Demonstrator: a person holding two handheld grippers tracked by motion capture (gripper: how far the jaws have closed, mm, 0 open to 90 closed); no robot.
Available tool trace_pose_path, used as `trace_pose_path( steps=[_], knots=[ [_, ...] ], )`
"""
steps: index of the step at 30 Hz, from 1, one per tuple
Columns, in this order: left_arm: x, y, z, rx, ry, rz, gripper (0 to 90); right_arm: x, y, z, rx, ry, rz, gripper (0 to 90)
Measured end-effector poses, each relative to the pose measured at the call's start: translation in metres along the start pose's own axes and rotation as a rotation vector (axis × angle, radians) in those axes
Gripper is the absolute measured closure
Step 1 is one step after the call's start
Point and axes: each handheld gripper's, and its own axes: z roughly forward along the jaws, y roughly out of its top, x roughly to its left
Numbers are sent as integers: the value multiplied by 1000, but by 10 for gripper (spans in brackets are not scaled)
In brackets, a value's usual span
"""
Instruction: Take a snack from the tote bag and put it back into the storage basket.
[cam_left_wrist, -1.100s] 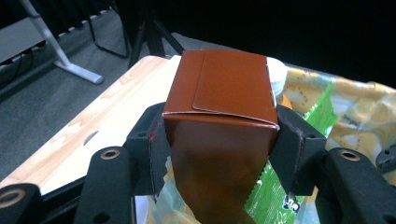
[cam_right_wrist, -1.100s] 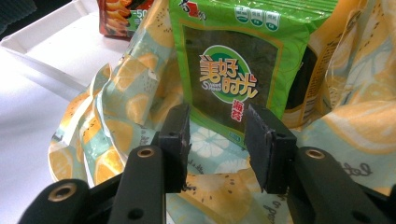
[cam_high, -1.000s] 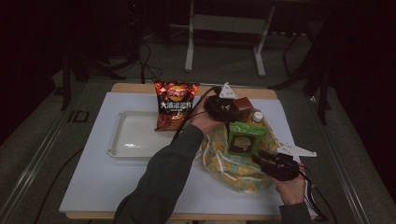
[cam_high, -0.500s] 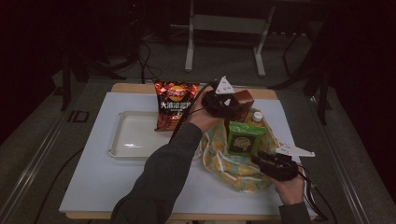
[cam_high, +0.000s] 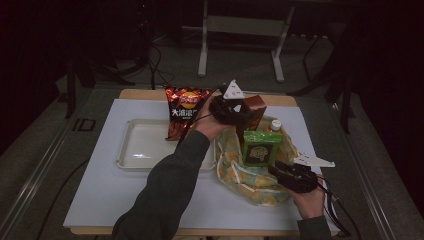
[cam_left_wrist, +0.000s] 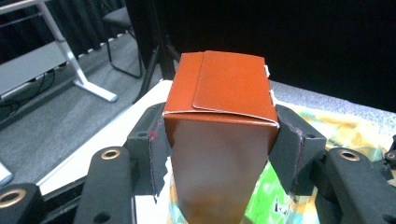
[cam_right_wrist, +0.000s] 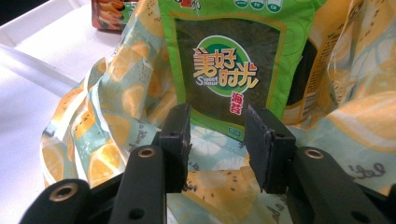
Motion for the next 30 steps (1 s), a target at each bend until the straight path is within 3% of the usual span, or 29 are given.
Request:
trace_pose_path(
  steps=[5, 20, 30],
  knots=[
    [3, -6, -2, 32, 0, -9, 427, 0, 0, 1, 6, 0, 2, 611],
    [5, -23, -17, 51, -12, -31, 426, -1, -2, 5, 17, -9, 0, 611],
    [-1, -27, -30, 57, -17, -5, 426, -1, -3, 5, 21, -8, 3, 611]
  ],
)
